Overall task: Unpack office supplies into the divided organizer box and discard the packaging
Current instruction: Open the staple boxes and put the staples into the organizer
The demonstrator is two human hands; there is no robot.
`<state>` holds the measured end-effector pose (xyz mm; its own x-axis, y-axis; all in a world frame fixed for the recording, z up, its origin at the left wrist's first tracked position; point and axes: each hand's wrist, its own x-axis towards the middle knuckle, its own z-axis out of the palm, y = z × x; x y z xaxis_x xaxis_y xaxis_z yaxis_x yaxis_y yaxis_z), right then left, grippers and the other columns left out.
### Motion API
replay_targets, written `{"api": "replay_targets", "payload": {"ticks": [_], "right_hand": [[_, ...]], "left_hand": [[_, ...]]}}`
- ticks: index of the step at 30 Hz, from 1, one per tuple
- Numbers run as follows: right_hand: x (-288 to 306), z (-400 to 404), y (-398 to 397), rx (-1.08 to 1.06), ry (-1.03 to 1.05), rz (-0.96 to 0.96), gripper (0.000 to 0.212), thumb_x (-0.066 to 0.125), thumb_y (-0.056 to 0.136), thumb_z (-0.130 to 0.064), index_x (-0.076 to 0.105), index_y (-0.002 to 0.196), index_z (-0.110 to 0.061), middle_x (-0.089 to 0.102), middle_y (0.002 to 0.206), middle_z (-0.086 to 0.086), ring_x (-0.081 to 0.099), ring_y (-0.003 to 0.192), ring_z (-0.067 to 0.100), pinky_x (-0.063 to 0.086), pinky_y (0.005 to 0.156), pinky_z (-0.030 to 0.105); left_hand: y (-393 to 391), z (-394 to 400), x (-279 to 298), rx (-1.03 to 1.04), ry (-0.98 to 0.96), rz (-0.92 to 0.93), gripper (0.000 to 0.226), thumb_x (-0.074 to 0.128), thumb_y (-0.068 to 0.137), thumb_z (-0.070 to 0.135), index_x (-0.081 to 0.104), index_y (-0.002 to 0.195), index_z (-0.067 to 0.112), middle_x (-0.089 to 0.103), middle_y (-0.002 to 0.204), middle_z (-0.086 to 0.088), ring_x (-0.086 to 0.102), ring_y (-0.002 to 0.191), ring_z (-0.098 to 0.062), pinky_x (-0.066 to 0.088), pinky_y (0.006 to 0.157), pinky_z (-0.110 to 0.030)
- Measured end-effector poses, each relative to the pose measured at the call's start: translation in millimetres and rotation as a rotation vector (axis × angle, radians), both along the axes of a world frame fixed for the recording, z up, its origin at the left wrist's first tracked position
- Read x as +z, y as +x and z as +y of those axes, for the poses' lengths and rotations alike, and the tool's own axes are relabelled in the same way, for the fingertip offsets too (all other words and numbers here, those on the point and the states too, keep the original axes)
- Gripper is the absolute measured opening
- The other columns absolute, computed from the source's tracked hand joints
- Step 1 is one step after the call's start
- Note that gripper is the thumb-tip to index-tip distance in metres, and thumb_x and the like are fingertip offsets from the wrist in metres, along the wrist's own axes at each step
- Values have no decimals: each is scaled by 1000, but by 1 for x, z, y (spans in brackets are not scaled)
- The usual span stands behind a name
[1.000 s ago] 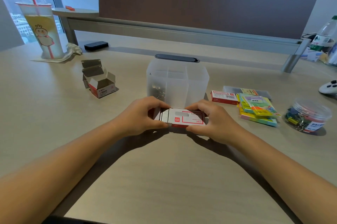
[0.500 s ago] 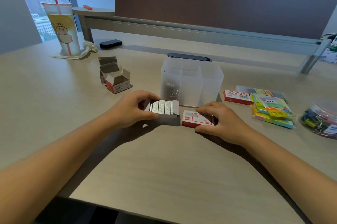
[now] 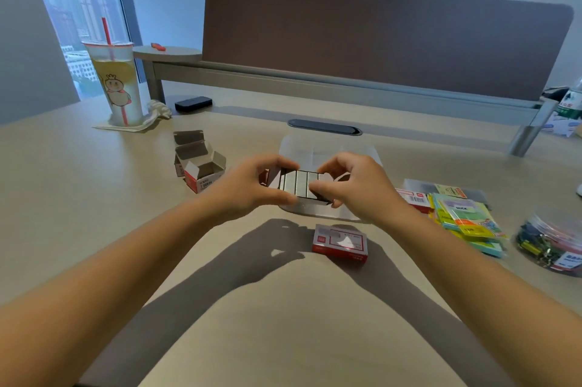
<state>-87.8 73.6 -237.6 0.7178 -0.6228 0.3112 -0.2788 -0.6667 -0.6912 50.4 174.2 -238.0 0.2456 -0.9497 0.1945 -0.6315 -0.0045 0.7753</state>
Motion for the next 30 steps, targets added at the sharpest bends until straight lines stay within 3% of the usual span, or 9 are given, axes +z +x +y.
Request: {"api": "replay_targets", "payload": {"ticks": [5,9,12,17,21,23,27,30], "right_hand": [[19,-12,10,-45,28,-88,17,64,79,-19,54,88,-10,57,86,10,57,72,21,50,59,24],[26,-32,17,-104,31,-107,15,63,80,-20,53,88,-12,57,87,7,55,69,16,50,58,23],[26,-46,23,-131,62,-102,18,64,80,-22,50,88,-13,54,83,4,52,64,10,47,56,18],[24,-61,29,-117,78,-24,21,64,79,-21,47,90,-13,51,76,-2,52,65,10,46,58,17],[21,-67,28,-68,47,73,25,66,78,-15,48,95,-14,52,91,3,53,83,18,46,69,23],[20,-67,25,-42,20,130,28,66,77,-13,50,100,-13,52,92,1,51,83,15,44,65,18],[18,-69,19,-16,-3,213,32,67,75,-6,47,97,-20,50,95,-2,49,85,13,40,63,13],[20,-69,20,-19,-22,273,41,67,75,-5,48,110,-17,47,96,-3,48,87,13,41,63,14]], "left_hand": [[-3,-24,20,46,-109,69,26,58,81,16,52,106,16,49,100,3,48,78,-6,42,66,-13],[-1,-54,28,169,-137,65,43,62,79,14,48,120,9,49,120,-8,45,102,-13,41,88,-26],[4,-76,28,264,-109,91,55,66,76,15,41,124,11,49,128,-13,47,113,-24,41,88,-30],[14,-95,24,270,-84,68,54,69,73,17,43,120,9,51,111,-10,46,99,-20,42,81,-29],[22,-99,20,210,-100,-4,48,69,73,16,49,115,8,48,97,-4,46,91,-19,42,68,-23],[24,-100,19,189,-96,-30,45,69,73,15,50,113,9,48,96,-4,46,89,-19,40,66,-18],[24,-100,18,131,-51,-39,43,67,74,11,49,113,9,48,101,-4,48,97,-21,45,76,-27],[23,-101,19,98,-34,-44,43,67,73,10,49,112,10,49,102,-4,50,101,-25,46,82,-32]]}}
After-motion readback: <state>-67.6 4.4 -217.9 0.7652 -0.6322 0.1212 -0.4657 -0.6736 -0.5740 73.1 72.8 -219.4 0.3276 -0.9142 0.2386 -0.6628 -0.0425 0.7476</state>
